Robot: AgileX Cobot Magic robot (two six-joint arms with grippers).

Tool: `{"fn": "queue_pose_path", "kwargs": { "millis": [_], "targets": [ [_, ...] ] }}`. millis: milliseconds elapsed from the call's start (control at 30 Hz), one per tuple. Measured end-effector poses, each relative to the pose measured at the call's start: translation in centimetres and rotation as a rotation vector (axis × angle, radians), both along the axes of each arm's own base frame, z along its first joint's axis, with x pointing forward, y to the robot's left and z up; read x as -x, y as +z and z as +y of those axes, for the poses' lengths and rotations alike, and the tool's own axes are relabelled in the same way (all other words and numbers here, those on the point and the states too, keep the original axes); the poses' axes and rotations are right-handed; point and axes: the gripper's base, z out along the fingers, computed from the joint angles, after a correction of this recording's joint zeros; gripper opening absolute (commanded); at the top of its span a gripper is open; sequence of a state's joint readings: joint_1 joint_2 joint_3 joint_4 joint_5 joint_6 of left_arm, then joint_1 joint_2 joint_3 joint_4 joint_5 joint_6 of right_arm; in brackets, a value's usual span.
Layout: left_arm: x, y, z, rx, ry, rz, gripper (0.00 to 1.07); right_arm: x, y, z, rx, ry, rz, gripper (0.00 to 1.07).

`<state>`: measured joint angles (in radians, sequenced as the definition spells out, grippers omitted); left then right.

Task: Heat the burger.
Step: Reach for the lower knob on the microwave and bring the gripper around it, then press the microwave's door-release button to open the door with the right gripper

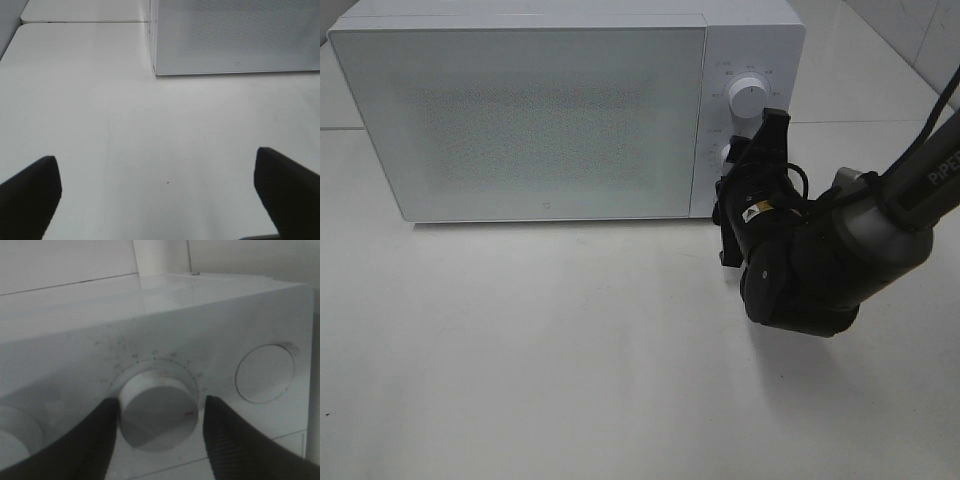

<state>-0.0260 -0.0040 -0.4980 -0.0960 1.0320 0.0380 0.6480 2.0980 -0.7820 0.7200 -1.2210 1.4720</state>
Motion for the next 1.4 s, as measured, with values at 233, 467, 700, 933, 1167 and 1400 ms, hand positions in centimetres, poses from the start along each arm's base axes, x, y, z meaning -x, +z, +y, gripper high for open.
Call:
{"fn": "queue_pose_path", "kwargs": {
  "millis": [233, 467, 700, 933, 1167, 1400],
  "targets": [
    [0.0, 0.0, 0.0, 0.0, 0.0, 0.0, 1.0, 0.6, -0.2, -0.1, 0.047, 0.041, 0.014, 0.75],
    [0.0, 0.0, 0.0, 0.0, 0.0, 0.0, 1.0, 2.4, 0.2, -1.2, 0.093, 0.077, 0.039, 0.75],
    [0.0, 0.0, 0.0, 0.0, 0.0, 0.0, 1.0, 4.5, 1.9, -2.0, 0.177, 0.182, 0.013, 0.75],
    [0.0, 0.0, 0.0, 0.0, 0.0, 0.0, 1.0, 6.6, 4.6, -2.3, 0.402, 0.352, 0.03, 0.74],
    [0.0, 0.0, 0.0, 0.0, 0.0, 0.0, 1.0, 8.0, 6.1, -2.4, 0.686, 0.538, 0.103, 0.74],
    [0.0, 0.0, 0.0, 0.0, 0.0, 0.0, 1.0, 8.4, 7.7, -3.2, 1.057, 0.851, 0.211, 0.74]
  ]
}}
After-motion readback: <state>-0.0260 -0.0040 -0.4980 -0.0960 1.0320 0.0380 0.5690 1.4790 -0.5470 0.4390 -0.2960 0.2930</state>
